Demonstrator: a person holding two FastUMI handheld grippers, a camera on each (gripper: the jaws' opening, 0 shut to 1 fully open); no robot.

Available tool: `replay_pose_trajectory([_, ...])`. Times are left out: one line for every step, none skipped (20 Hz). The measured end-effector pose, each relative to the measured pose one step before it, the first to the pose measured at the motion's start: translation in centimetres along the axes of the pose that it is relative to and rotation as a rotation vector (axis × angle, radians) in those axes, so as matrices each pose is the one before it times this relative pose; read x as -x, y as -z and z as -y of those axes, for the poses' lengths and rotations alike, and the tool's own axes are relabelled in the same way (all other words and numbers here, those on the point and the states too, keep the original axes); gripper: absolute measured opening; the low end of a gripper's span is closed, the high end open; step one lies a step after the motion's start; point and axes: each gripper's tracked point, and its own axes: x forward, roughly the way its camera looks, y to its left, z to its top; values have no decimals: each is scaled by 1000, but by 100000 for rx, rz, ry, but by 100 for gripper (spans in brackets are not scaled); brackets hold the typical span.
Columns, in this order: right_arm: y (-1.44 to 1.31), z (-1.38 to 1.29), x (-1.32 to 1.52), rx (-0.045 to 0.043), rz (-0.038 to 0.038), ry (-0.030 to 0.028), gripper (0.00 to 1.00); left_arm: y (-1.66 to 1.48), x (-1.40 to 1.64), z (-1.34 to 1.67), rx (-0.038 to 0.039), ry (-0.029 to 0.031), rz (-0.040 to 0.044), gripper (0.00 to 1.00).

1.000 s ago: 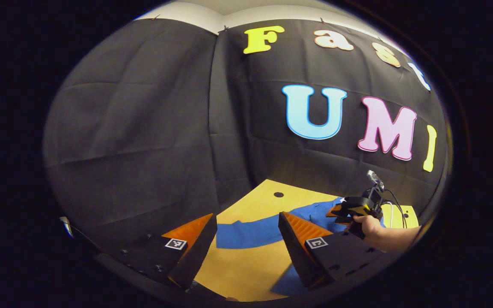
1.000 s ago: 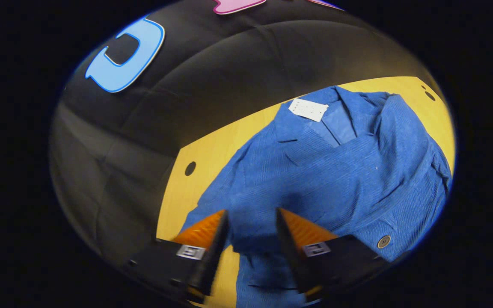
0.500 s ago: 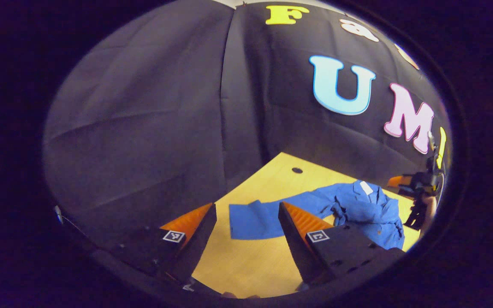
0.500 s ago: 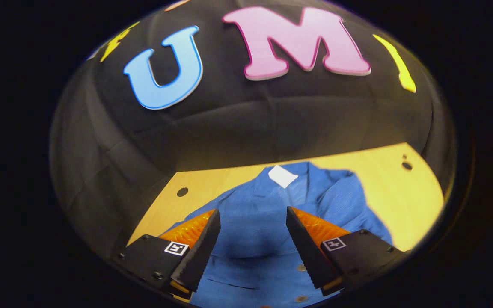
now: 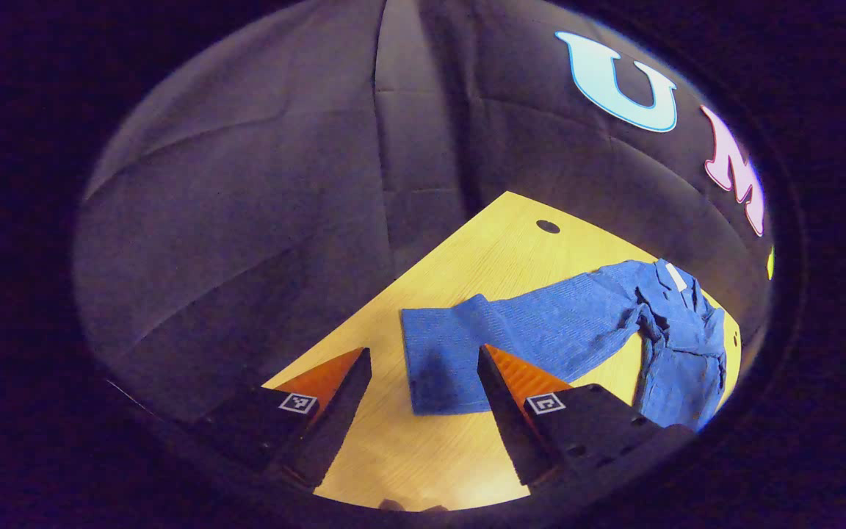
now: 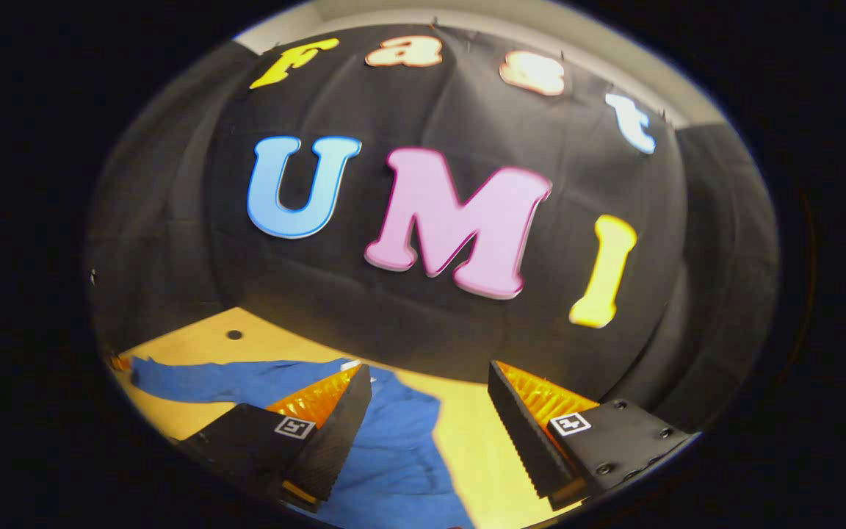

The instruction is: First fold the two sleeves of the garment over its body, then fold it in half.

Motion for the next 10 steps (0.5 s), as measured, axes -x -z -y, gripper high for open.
replay_pose_trajectory([-995,1367,1272,65,1843,1946,92,349,-438,-465,-307,-1415,-2262,86])
replay_pose_trajectory([-838,828,1049,-2153,-126,135,99,343,-386,-8,-93,-1375,-2736,86])
replay_pose_trajectory([-516,474,839,-3001,-1293,199,99,452,-642,701,1036,-314,-2559,86])
replay_pose_trajectory([-535,-1178,1605,-2391,-1151,1178,99,674,-440,525,1675,-604,-3325,86])
replay_pose_trajectory([-437,11,814,-1902,-589,691,99,752,-378,165,1816,-771,-2997,84])
replay_pose_trajectory([-422,75,774,-845,328,1005,99,643,-180,77,1898,-2268,-2730,86])
replay_pose_trajectory([-478,-55,609,197,827,16,99,-437,-851,-16,-1905,-2347,3028,84])
replay_pose_trajectory([-476,-154,374,283,547,189,99,202,97,330,-888,-2099,-339,84])
replay_pose_trajectory([-263,-279,398,-53,352,-787,99,-320,-37,363,-1942,-493,1486,83])
replay_pose_trajectory([-87,-378,359,-780,-96,-780,99,-289,-216,454,-565,308,156,83])
